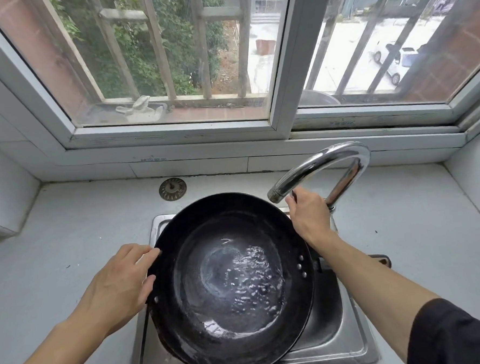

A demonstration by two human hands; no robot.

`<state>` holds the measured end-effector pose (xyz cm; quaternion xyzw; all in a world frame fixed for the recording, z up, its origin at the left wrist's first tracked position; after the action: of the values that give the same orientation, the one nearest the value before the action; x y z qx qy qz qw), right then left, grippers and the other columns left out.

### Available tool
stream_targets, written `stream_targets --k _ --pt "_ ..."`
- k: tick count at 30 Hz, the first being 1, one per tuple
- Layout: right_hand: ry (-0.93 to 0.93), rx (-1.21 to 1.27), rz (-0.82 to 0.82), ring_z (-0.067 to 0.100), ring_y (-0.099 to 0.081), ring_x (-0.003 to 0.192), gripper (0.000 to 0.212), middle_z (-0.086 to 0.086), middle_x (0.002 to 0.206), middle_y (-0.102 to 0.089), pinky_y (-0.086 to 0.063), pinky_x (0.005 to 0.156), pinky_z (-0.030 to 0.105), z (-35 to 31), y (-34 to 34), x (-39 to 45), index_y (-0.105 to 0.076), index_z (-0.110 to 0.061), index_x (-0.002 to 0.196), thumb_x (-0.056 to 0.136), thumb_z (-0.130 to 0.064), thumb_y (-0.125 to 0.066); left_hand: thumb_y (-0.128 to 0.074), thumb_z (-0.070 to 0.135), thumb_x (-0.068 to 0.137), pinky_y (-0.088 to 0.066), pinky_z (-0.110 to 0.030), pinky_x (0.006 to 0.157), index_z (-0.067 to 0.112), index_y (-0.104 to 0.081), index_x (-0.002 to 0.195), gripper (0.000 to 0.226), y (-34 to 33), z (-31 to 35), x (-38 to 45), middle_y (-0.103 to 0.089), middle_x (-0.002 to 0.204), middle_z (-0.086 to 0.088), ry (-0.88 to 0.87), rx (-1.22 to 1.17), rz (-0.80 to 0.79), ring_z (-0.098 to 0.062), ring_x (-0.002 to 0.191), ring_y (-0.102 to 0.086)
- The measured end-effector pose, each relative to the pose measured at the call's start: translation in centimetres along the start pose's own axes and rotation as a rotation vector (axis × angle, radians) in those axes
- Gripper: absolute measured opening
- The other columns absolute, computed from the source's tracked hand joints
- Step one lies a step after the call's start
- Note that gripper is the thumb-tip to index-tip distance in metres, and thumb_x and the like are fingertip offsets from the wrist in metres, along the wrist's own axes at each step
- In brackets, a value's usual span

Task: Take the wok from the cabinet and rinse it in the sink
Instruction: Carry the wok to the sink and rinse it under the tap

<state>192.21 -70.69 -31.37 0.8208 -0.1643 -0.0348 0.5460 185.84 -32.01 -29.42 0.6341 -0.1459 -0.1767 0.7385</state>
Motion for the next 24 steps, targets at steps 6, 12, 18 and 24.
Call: stream_targets --k 6,12,18,24 --pt "0.043 0.063 0.026 0.022 -0.048 0.083 0.009 0.004 0.088 -0.055 -0.041 0.071 0.033 0.5 -0.5 -0.9 -0.051 -0.011 0.089 0.092 -0.014 -0.059 -0.082 0.018 0.073 -0.058 -0.029 0.065 0.014 -0.064 0.121 0.051 0.0 0.1 0.0 -0.063 0.110 0.004 0.001 0.005 -0.015 -0.019 0.102 -0.060" --pt "0.080 0.114 0.023 0.021 -0.050 0.086 0.017 0.004 0.093 -0.055 -0.048 0.078 0.038 0.6 -0.1 -1.7 -0.052 -0.012 0.099 0.087 -0.003 -0.059 -0.080 0.019 0.074 -0.059 -0.030 0.065 0.015 -0.062 0.122 0.051 -0.1 -0.1 0.0 -0.062 0.112 0.006 0.003 -0.004 -0.019 -0.018 0.105 -0.058" --pt "0.252 0.147 -0.119 0.015 -0.050 0.105 0.037 0.001 0.115 -0.054 -0.041 0.097 0.025 1.3 2.2 -5.7 -0.051 -0.012 0.125 0.089 -0.011 -0.058 -0.077 0.006 0.070 -0.057 -0.029 0.064 0.013 -0.063 0.121 0.053 0.0 -0.3 -0.1 -0.063 0.114 0.005 -0.019 0.004 -0.023 -0.012 0.110 -0.045" --pt "0.346 -0.027 -0.219 0.019 -0.047 0.110 0.049 0.001 0.116 -0.055 -0.037 0.099 0.028 5.7 3.0 -11.0 -0.054 -0.016 0.125 0.077 -0.006 -0.060 -0.075 0.003 0.063 -0.057 -0.033 0.076 0.008 -0.058 0.128 0.068 0.2 -0.2 -1.0 -0.059 0.125 -0.002 0.001 -0.007 -0.036 -0.016 0.119 -0.040"
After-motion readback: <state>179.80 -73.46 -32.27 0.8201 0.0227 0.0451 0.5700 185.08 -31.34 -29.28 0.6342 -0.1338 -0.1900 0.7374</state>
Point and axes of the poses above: each hand's wrist, its own x-axis towards the middle knuckle, its own y-axis out of the back of the hand, z = x × y, the point moved 4 cm from there along x, towards the middle knuckle
